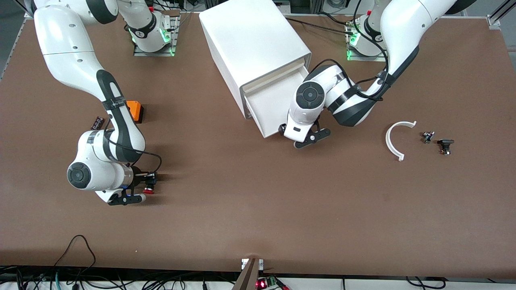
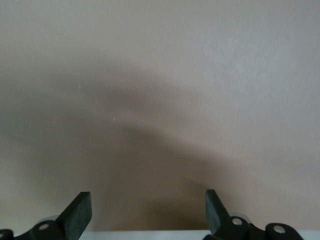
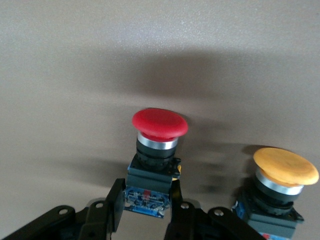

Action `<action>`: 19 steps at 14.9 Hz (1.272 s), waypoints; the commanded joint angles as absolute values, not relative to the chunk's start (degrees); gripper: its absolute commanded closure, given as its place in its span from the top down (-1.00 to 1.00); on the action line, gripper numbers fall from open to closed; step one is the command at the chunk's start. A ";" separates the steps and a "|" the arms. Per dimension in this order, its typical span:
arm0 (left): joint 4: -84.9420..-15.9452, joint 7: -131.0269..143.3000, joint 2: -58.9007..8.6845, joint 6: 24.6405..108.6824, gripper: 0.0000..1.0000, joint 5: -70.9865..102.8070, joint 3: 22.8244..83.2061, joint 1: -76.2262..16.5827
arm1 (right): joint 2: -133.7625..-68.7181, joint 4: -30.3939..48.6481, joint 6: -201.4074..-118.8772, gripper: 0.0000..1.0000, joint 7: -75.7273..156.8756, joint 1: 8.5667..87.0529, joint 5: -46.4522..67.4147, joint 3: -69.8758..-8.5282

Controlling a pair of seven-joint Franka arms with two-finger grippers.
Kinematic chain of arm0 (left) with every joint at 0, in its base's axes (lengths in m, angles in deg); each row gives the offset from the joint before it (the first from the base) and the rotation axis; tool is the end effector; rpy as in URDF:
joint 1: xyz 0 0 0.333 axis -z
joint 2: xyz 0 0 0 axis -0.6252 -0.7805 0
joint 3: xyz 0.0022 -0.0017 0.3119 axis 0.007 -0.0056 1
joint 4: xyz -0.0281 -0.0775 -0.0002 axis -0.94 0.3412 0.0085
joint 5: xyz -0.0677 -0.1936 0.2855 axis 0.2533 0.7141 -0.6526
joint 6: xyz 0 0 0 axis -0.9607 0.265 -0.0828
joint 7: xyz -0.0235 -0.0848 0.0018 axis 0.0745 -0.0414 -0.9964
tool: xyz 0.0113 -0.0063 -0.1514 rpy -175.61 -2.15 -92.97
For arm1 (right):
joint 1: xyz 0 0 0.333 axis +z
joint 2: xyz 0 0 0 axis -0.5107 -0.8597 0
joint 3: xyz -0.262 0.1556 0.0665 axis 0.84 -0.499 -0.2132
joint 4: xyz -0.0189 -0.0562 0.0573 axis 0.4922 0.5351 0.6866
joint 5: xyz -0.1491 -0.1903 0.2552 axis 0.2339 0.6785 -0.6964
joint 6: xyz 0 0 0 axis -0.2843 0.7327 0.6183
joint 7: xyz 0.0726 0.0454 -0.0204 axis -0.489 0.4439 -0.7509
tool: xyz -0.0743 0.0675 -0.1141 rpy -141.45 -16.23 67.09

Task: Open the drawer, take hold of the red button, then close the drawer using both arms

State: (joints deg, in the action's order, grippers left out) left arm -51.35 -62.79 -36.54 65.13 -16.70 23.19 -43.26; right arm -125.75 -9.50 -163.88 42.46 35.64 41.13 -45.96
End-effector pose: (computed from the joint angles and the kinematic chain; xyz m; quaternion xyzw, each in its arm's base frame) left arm 0.4812 -0.3520 0.2617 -0.9746 -0.2045 0.0860 0.0313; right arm 0.6653 0.0803 0.1705 -0.9942 -0.0481 0.0806 0.0522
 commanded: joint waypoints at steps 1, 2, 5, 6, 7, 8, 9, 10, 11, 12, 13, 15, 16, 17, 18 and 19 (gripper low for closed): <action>-54.53 -64.32 -35.61 65.43 1.00 -15.34 20.11 -44.50 | -126.03 -9.21 -164.84 0.06 42.09 35.02 41.79 -46.58; -54.62 -64.23 -35.61 65.17 1.00 -13.49 19.67 -44.67 | -125.94 -9.30 -164.76 0.58 42.09 34.93 41.62 -46.58; -55.58 -64.32 -35.61 64.90 1.00 -11.80 17.91 -44.76 | -125.15 -9.74 -164.14 0.99 42.00 34.76 41.44 -46.67; -56.11 -64.23 -35.70 64.90 1.00 -10.50 17.64 -44.67 | -124.37 -9.83 -164.14 0.99 42.35 34.75 41.35 -46.59; -56.46 -63.71 -35.78 64.90 1.00 -8.31 17.64 -44.59 | -123.40 -9.83 -164.05 0.99 42.35 34.75 41.35 -46.58; -56.81 -63.61 -35.87 64.99 1.00 -6.46 17.12 -44.50 | -122.00 -9.83 -164.05 0.99 42.18 34.84 42.31 -46.50; -56.90 -63.61 -35.87 64.99 1.00 -5.75 16.85 -44.50 | -120.85 -9.74 -163.70 0.99 42.09 35.02 43.10 -46.24; -57.16 -63.79 -35.87 64.99 1.00 -5.56 16.33 -44.50 | -119.71 -9.48 -163.35 0.99 42.18 34.93 44.15 -46.06; -57.25 -64.05 -35.96 64.90 1.00 -4.78 15.36 -44.58 | -118.39 -9.30 -162.65 0.99 42.53 35.02 45.12 -45.88; -57.78 -64.23 -35.96 64.90 1.00 -3.64 15.27 -44.58 | -117.16 -9.13 -161.60 0.99 44.10 35.02 46.35 -45.36; -57.87 -64.23 -35.96 64.90 1.00 -2.93 15.27 -44.58 | -115.59 -8.78 -160.46 0.99 45.16 35.11 48.01 -45.09; -57.96 -64.23 -35.96 64.90 1.00 -1.53 15.27 -44.41 | -111.37 -6.24 -158.61 0.99 46.39 35.02 49.79 -45.00; -57.96 -64.23 -36.05 64.90 1.00 -1.00 15.18 -44.41 | -108.39 -3.61 -158.69 0.99 47.09 35.11 49.88 -44.92; -57.96 -64.23 -36.05 64.90 1.00 -0.82 15.27 -44.23 | -105.40 -1.06 -158.69 0.99 48.49 35.11 49.96 -45.00; -57.96 -64.23 -36.14 64.90 1.00 -0.73 15.18 -43.97 | -102.33 1.22 -158.60 0.99 49.46 35.11 49.96 -45.00; -58.13 -64.23 -36.14 64.90 1.00 -0.73 15.18 -43.80 | -99.77 2.47 -158.26 0.99 49.39 35.11 49.96 -45.00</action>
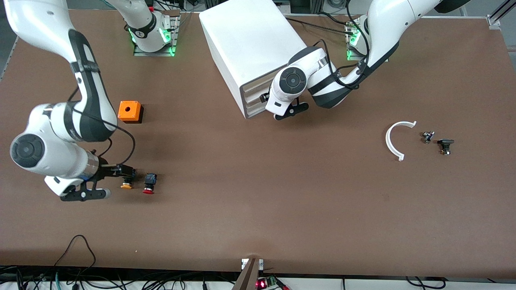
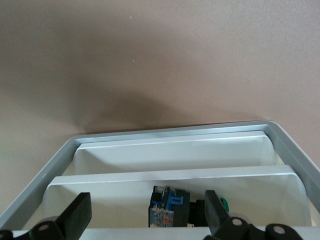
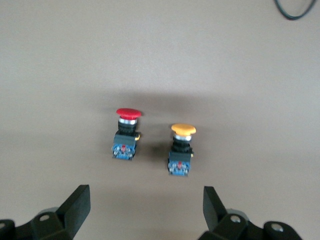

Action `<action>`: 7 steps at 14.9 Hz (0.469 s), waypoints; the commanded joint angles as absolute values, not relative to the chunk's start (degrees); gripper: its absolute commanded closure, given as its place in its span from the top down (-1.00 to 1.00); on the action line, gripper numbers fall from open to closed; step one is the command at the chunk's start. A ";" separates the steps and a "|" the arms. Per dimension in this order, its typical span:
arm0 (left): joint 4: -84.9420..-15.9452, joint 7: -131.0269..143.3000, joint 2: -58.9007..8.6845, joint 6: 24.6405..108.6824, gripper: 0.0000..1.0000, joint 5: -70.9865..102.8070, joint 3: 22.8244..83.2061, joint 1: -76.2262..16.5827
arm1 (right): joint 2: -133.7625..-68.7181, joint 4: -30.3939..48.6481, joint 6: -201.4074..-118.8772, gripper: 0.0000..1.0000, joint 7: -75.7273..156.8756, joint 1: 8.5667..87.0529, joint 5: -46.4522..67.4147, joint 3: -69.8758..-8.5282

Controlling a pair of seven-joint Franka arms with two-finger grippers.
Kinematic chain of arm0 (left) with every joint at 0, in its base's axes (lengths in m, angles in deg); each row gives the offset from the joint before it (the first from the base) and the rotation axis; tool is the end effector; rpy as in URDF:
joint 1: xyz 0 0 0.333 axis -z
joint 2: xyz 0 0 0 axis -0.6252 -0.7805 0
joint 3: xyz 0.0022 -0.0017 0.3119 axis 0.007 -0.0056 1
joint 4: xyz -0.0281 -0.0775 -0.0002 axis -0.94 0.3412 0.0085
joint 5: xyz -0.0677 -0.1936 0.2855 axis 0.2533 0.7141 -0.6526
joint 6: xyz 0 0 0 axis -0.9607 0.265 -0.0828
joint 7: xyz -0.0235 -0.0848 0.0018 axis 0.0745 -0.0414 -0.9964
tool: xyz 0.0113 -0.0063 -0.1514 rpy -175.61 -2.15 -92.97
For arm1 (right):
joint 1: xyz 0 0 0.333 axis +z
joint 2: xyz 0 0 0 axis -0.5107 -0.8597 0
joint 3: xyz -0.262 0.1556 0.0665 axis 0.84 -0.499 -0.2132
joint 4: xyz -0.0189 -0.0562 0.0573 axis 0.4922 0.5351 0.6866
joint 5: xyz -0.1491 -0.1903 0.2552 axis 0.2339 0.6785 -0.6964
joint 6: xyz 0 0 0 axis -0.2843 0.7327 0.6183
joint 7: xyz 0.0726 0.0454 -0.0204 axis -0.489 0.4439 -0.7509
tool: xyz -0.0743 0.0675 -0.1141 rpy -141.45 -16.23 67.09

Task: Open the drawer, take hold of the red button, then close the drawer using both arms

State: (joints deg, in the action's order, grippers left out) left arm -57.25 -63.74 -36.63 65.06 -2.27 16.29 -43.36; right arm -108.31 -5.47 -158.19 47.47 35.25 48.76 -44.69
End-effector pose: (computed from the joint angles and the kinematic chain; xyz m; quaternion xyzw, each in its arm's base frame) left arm 0.3904 -0.4062 0.2637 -0.9553 -0.1998 0.2179 0.0029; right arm 0.6572 0.0501 0.3371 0.9995 0.0285 -0.0114 0.0112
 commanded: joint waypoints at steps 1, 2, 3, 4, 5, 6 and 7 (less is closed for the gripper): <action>-58.22 -64.23 -36.14 64.90 1.00 -0.47 15.18 -43.88 | -97.83 2.65 -156.08 0.99 48.69 35.02 49.88 -45.00; -58.22 -64.06 -36.05 64.72 1.00 -0.20 15.18 -43.97 | -96.42 2.22 -153.18 0.99 48.77 35.02 49.44 -45.09; -58.13 -63.71 -36.05 64.20 1.00 -0.03 15.09 -44.23 | -94.32 2.30 -151.68 0.99 49.73 35.02 48.91 -45.09; -57.96 -63.44 -35.96 63.67 1.00 -0.03 15.09 -44.58 | -92.91 2.30 -150.70 0.99 49.65 35.02 48.82 -45.09; -57.70 -63.35 -35.70 63.06 1.00 -0.03 15.09 -44.76 | -91.41 2.04 -148.87 0.99 49.65 34.93 48.82 -44.92; -57.17 -63.35 -35.61 62.18 1.00 -0.11 15.00 -44.67 | -89.57 2.04 -147.19 0.99 50.00 35.02 48.47 -44.91; -56.04 -63.18 -35.52 61.22 1.00 -0.11 15.00 -44.67 | -87.47 2.13 -145.87 0.99 51.83 35.02 48.12 -45.00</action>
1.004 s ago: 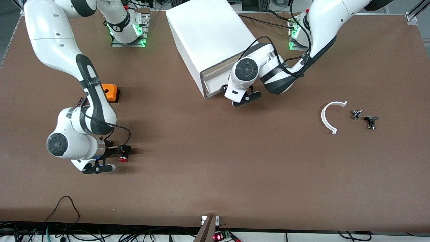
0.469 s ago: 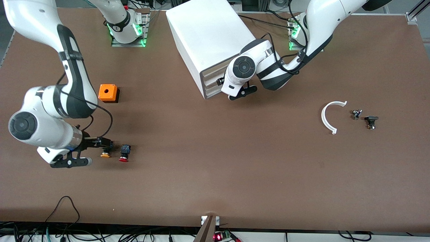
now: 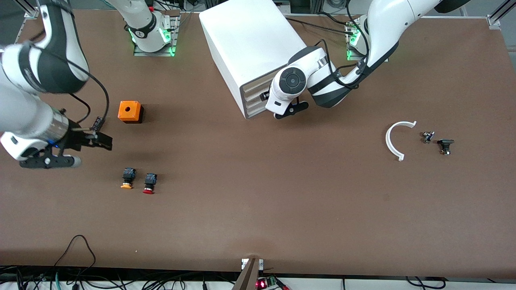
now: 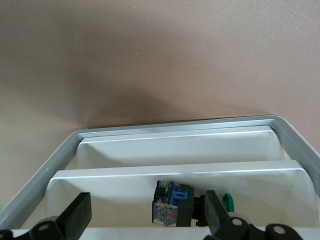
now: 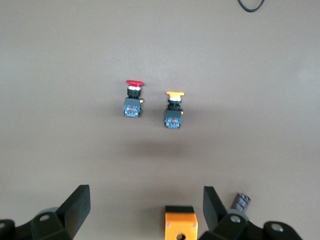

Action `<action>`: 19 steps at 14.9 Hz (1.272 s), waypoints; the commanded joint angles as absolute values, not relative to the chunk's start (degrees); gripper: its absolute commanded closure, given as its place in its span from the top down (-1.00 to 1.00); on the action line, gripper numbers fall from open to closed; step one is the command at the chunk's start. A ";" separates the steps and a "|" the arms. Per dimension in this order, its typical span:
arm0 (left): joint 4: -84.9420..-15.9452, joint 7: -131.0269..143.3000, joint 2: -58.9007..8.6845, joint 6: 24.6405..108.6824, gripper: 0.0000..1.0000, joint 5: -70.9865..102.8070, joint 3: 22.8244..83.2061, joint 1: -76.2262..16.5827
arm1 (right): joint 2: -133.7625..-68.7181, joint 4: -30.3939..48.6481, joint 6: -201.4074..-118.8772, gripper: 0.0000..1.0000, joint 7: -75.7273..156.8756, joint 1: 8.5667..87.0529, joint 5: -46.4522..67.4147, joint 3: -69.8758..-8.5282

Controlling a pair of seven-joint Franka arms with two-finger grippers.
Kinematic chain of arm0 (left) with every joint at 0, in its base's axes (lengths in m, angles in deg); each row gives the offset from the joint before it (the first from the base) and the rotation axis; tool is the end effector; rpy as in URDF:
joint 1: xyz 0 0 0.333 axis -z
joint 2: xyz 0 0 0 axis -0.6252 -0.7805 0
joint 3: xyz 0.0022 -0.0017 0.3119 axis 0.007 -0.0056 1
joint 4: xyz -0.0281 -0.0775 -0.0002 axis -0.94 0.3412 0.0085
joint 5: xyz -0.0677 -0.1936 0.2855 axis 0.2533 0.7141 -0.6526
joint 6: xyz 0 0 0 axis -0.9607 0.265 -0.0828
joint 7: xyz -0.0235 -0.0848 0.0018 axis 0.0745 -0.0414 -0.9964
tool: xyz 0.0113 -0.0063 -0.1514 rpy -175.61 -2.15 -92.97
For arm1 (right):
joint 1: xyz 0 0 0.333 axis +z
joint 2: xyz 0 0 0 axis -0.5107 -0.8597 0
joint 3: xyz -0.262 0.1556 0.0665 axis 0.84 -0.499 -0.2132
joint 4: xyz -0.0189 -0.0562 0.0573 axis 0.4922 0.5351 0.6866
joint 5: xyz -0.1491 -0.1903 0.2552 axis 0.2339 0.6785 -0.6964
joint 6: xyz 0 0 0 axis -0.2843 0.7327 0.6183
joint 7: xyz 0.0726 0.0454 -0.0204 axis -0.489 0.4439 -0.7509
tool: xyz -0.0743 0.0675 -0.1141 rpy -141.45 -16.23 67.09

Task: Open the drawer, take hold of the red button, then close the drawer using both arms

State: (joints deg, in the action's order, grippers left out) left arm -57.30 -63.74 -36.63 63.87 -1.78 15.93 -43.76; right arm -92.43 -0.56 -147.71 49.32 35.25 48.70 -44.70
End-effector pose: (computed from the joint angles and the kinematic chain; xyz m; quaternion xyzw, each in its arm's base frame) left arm 0.3878 -0.4037 0.2644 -0.9533 -0.1999 0.2261 0.0091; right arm 0.5947 0.0447 0.4590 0.9999 0.0102 -0.0070 0.0114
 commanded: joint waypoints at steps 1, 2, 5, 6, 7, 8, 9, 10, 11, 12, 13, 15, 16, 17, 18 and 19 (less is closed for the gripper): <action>-54.55 -62.65 -35.52 59.38 1.00 -0.11 15.00 -44.67 | -85.79 1.95 -144.29 0.99 54.54 35.02 48.03 -44.92; -51.92 -61.17 -35.43 56.84 1.00 -0.20 15.09 -44.76 | -83.86 1.86 -143.23 0.99 55.61 34.93 47.94 -44.91; -43.66 -53.28 -35.35 46.56 1.00 -0.99 15.18 -47.82 | -80.51 1.60 -139.54 1.00 55.72 35.02 47.94 -45.35; -42.24 -49.50 -34.65 44.79 1.00 -1.08 15.18 -49.75 | -79.98 1.60 -139.10 0.99 55.37 35.02 47.94 -45.09; -41.79 -44.85 -33.77 43.99 1.00 -1.60 15.18 -51.60 | -78.93 2.12 -139.27 1.00 55.19 35.02 47.94 -45.00; -41.52 -39.67 -32.89 43.37 1.00 -2.56 15.09 -54.14 | -78.05 2.74 -139.44 0.99 55.19 34.93 47.86 -44.92; -41.52 -35.10 -32.10 42.76 1.00 -3.18 15.09 -56.60 | -76.91 3.96 -139.97 0.99 55.19 34.93 47.94 -44.91; -41.26 -30.61 -31.31 42.32 1.00 -3.28 15.09 -58.63 | -75.59 5.54 -140.75 0.99 55.36 34.93 47.94 -44.91; -40.82 -27.26 -30.61 41.96 1.00 -3.71 15.26 -59.95 | -74.36 7.99 -142.68 1.00 55.36 34.93 47.77 -44.65; -40.47 -24.62 -30.25 41.00 1.00 -5.89 15.27 -61.10 | -72.78 10.89 -145.65 0.99 55.36 34.93 47.59 -43.78; -39.25 -22.68 -30.16 40.12 1.00 -8.70 15.09 -61.63 | -71.72 13.00 -147.60 1.00 55.27 34.93 47.59 -43.77; -36.44 -18.98 -30.07 38.01 1.00 -10.57 15.61 -61.81 | -71.54 13.46 -147.71 0.99 55.27 34.93 47.59 -43.77; -35.90 -16.36 -28.25 37.92 1.00 -10.40 17.10 -61.55 | -71.62 13.29 -147.71 0.99 55.36 34.93 47.68 -43.77; -36.25 -13.54 -25.88 38.26 1.00 -10.31 19.81 -60.85 | -71.71 13.03 -147.44 1.00 55.71 35.02 47.68 -43.77; -36.25 -10.99 -24.03 38.27 1.00 -9.26 23.75 -58.50 | -71.71 12.85 -147.35 0.99 55.89 35.02 47.77 -43.95; -36.25 -7.75 -21.48 38.53 1.00 -7.95 29.10 -55.51 | -71.97 12.24 -146.48 0.99 55.54 35.11 47.77 -44.04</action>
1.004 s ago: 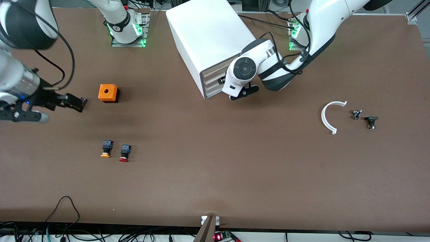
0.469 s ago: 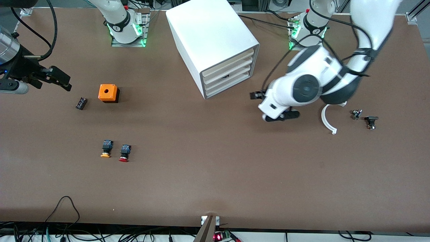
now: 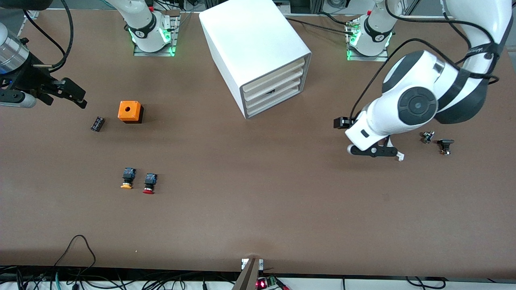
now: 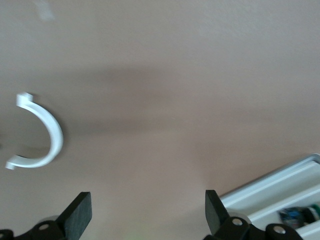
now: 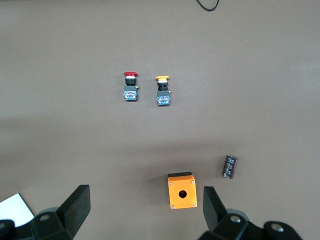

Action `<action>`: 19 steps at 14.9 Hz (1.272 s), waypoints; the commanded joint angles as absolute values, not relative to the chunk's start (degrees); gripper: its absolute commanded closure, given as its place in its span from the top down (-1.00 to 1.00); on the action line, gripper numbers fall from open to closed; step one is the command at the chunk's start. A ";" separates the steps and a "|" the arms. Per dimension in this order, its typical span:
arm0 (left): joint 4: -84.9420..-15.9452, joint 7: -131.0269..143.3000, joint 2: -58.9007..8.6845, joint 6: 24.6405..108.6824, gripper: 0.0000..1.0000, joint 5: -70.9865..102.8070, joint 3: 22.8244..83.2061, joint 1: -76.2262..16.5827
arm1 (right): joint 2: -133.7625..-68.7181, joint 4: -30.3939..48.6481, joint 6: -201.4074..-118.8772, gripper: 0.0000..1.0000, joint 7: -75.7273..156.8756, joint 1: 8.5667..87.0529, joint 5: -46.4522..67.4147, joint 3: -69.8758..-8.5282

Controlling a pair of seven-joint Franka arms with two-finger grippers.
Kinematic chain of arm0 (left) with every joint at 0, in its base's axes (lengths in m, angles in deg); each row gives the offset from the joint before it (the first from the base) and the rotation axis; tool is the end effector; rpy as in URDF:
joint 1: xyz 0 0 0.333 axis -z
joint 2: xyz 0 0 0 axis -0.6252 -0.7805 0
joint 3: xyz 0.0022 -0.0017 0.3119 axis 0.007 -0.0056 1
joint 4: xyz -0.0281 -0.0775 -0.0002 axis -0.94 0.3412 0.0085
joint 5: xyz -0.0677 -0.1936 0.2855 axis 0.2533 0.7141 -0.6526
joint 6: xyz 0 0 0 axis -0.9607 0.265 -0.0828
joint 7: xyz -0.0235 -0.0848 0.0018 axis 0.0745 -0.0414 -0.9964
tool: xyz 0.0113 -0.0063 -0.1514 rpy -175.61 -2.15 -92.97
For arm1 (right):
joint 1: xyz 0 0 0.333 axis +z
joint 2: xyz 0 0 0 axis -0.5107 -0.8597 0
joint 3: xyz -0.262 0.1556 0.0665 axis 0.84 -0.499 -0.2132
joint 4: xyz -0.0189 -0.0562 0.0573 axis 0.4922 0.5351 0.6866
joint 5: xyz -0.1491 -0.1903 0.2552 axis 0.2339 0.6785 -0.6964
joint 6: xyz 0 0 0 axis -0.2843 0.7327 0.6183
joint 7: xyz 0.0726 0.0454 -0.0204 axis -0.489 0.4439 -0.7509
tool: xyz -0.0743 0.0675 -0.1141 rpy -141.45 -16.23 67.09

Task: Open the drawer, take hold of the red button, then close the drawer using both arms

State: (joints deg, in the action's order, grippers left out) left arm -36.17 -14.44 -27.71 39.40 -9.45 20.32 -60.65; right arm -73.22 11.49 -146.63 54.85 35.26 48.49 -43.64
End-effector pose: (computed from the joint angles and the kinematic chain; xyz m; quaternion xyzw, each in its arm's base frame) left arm 0.5564 -0.1776 0.4137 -0.9917 0.0255 0.1256 0.0120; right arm 0.5075 0.0286 0.5494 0.9978 -0.0482 0.0459 0.0035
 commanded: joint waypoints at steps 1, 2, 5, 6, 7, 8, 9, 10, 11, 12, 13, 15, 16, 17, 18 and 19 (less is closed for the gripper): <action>-36.34 -3.54 -19.28 39.14 1.00 -5.59 34.11 -52.70 | -72.24 11.62 -145.52 1.00 55.71 35.19 47.85 -44.12; -36.68 0.42 -17.26 39.93 1.00 -2.86 39.38 -50.32 | -72.59 10.75 -145.16 0.99 55.45 35.28 47.85 -44.21; -39.57 10.36 -10.85 43.26 1.00 5.58 56.78 -41.63 | -73.29 9.60 -144.63 1.00 54.84 35.28 48.03 -44.21; -41.85 12.13 -8.56 45.89 1.00 5.69 60.75 -38.81 | -73.38 9.51 -144.98 0.99 54.66 35.28 48.20 -44.21; -43.53 13.89 -6.80 48.96 1.00 5.77 64.27 -37.13 | -73.99 8.55 -144.63 1.00 54.57 35.28 48.21 -44.21; -44.67 17.21 -5.22 50.47 1.00 6.12 67.53 -35.55 | -74.78 7.41 -144.37 0.99 54.40 35.28 48.12 -44.21; -45.82 19.33 -3.37 50.75 1.00 6.48 70.08 -33.44 | -75.05 6.79 -143.93 0.99 54.40 35.28 48.03 -44.30; -46.87 18.75 -1.70 50.75 1.00 7.61 71.59 -32.03 | -75.05 6.52 -143.58 0.99 54.57 35.37 48.03 -44.30; -47.84 16.74 -0.47 50.49 1.00 7.62 71.69 -31.84 | -75.05 6.52 -143.40 1.00 54.66 35.37 47.94 -44.30; -49.33 14.02 0.68 50.48 1.00 7.62 71.69 -31.93 | -75.05 6.43 -143.40 0.99 54.75 35.37 47.94 -44.30; -50.21 11.64 1.82 50.57 1.00 7.53 71.69 -32.10 | -75.05 6.43 -143.40 0.99 54.75 35.37 47.94 -44.30; -50.49 11.53 2.71 50.31 1.00 7.27 71.43 -32.10 | -75.05 6.43 -143.40 1.00 54.75 35.28 47.94 -44.30; -50.40 11.62 2.71 50.22 1.00 7.18 71.25 -32.10 | -75.05 6.43 -143.40 0.99 54.83 35.28 47.94 -44.30; -50.40 11.62 2.71 49.87 1.00 7.18 71.08 -32.37 | -75.14 6.43 -143.40 1.00 55.10 35.37 47.94 -44.30; -49.96 11.71 2.45 48.39 1.00 7.18 70.99 -32.37 | -75.23 6.35 -143.40 0.99 55.19 35.37 47.94 -44.30; -49.35 11.80 2.10 46.81 1.00 7.18 71.08 -32.45 | -75.23 6.35 -143.31 0.99 55.10 35.37 47.94 -44.30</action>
State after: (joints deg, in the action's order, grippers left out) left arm -48.66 12.37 1.34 48.39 6.44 70.51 -33.03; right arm -74.40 7.98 -144.59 54.78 35.37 48.49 -44.14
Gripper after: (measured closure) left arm 0.000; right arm 0.000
